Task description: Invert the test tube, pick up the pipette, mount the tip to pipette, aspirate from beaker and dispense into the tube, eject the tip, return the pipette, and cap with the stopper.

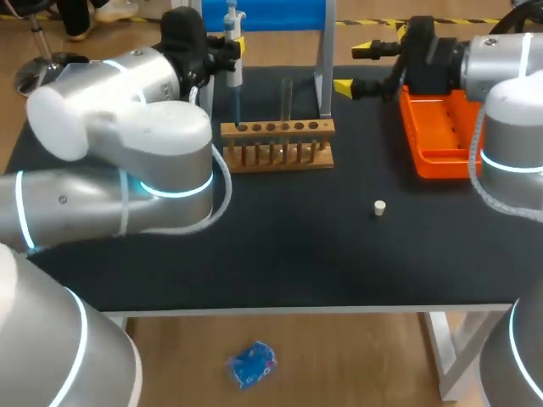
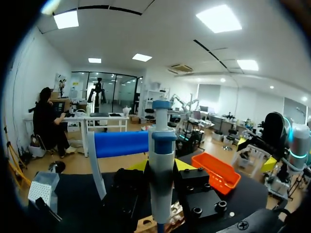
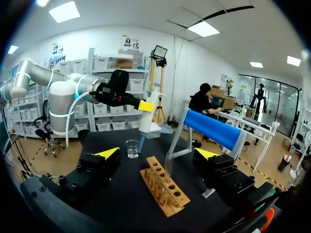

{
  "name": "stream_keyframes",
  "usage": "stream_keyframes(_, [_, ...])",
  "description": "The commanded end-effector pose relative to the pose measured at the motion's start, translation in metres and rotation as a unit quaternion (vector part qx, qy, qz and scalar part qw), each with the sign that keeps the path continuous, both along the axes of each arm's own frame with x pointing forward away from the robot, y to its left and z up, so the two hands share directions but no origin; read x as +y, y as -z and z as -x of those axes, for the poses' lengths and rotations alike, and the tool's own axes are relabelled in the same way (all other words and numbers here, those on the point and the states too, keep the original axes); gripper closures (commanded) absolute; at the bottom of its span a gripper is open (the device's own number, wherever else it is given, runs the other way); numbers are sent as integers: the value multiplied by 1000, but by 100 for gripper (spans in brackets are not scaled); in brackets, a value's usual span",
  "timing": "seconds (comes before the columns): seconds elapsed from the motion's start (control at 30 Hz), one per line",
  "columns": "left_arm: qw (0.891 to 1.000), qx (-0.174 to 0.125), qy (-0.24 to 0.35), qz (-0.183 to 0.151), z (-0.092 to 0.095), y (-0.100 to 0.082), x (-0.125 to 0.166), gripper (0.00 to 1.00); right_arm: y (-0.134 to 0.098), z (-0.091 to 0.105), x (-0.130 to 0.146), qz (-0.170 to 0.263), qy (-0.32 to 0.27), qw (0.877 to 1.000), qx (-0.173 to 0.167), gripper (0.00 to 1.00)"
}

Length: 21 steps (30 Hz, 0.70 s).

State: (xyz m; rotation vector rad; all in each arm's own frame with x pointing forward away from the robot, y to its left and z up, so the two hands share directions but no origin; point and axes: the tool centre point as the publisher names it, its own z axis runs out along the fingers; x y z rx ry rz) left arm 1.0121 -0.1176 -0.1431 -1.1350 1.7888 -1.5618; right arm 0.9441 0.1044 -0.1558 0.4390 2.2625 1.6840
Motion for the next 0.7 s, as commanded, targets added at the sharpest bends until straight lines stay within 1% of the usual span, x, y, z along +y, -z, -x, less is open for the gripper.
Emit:
stream_keyframes(0.03, [997,50,-36,-36,-21,-3,-7,100,4,-27,20,2,5,1000,8,0])
stream_keyframes(0.07, [997,61,-35,-36,-25,-1,-6,100,5,-31,22,2,5,1000,8,0])
stream_keyframes(0.1, [996,72,-44,-43,-30,1,-5,100,5,-35,25,3,6,1000,11,0])
stream_keyframes(0.2, [994,86,-58,-43,-41,4,1,100,4,-48,31,0,7,1000,14,0])
stream_keyframes(0.27, [992,91,-65,-49,-48,6,4,100,4,-56,35,1,10,1000,21,0])
stream_keyframes(0.37, [992,96,-70,-50,-57,8,7,100,6,-68,42,1,15,999,31,0])
stream_keyframes(0.6, [988,111,-88,-57,-79,16,14,100,14,-92,56,6,25,999,47,0])
stream_keyframes(0.7, [987,115,-95,-64,-89,20,16,100,18,-102,61,9,33,998,55,0])
